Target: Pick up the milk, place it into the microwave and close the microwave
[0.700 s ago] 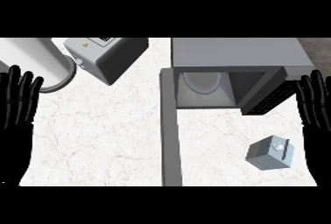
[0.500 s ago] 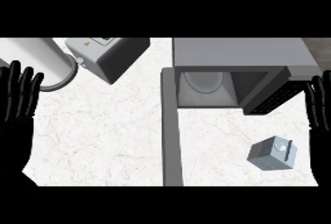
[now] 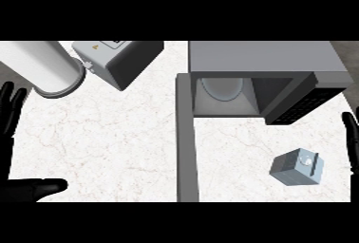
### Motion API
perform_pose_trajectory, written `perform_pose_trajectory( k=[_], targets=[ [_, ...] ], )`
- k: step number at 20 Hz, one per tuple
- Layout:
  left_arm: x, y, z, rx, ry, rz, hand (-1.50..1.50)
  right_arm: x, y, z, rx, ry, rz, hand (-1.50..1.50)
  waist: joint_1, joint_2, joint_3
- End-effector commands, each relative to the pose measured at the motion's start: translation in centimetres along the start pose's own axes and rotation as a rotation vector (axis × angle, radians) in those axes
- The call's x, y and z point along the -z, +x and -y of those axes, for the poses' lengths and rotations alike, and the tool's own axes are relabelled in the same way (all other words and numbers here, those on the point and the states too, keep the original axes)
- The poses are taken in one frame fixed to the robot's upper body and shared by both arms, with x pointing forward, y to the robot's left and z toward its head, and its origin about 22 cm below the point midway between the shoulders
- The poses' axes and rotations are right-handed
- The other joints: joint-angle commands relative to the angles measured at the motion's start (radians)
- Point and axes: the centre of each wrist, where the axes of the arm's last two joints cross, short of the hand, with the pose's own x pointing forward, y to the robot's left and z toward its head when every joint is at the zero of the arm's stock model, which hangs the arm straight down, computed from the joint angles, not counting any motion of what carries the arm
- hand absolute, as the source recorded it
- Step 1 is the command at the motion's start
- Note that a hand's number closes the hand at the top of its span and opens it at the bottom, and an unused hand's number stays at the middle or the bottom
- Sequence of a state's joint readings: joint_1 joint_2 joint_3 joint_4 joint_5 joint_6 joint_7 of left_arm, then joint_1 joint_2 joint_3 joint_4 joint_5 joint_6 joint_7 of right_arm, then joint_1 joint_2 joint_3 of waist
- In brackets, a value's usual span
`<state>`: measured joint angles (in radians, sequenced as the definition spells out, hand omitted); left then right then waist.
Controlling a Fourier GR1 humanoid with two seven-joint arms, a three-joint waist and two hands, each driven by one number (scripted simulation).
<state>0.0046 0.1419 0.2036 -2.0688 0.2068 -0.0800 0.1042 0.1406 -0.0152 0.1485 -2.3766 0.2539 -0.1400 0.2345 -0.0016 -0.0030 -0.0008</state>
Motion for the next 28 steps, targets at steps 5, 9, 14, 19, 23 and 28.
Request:
perform_pose_trajectory(
  k=[5, 9, 14, 19, 23, 28],
  targets=[
    [-4.6, 1.3, -2.1, -0.015, -0.001, -0.014, -1.50, -1.2, 0.2, -1.6, -0.061, -0.086, -0.049, -1.50, 0.008, 0.000, 0.000],
    [-5.2, 1.0, -3.8, -0.018, -0.004, -0.021, -1.50, -2.1, -0.8, 1.4, -0.112, -0.099, -0.102, -1.50, 0.002, 0.001, 0.001],
    [-6.2, 3.0, -4.3, -0.007, -0.013, -0.008, -1.50, -3.4, -2.9, -1.3, -0.120, -0.107, -0.120, -1.50, 0.004, 0.001, 0.001],
    [-6.8, 2.1, -6.3, -0.006, 0.003, -0.036, -1.50, -4.2, -3.1, 1.3, -0.109, -0.105, -0.176, -1.50, 0.001, 0.001, 0.001],
    [-6.5, 3.4, -7.1, -0.010, 0.001, -0.018, -1.50, -4.1, -7.9, -0.7, -0.112, -0.158, -0.192, -1.50, 0.004, 0.002, 0.001],
    [-8.4, 4.2, -6.4, -0.013, 0.001, -0.035, -1.50, -5.5, -11.2, 2.0, -0.150, -0.215, -0.238, -1.50, 0.006, 0.001, 0.001]
  ],
)
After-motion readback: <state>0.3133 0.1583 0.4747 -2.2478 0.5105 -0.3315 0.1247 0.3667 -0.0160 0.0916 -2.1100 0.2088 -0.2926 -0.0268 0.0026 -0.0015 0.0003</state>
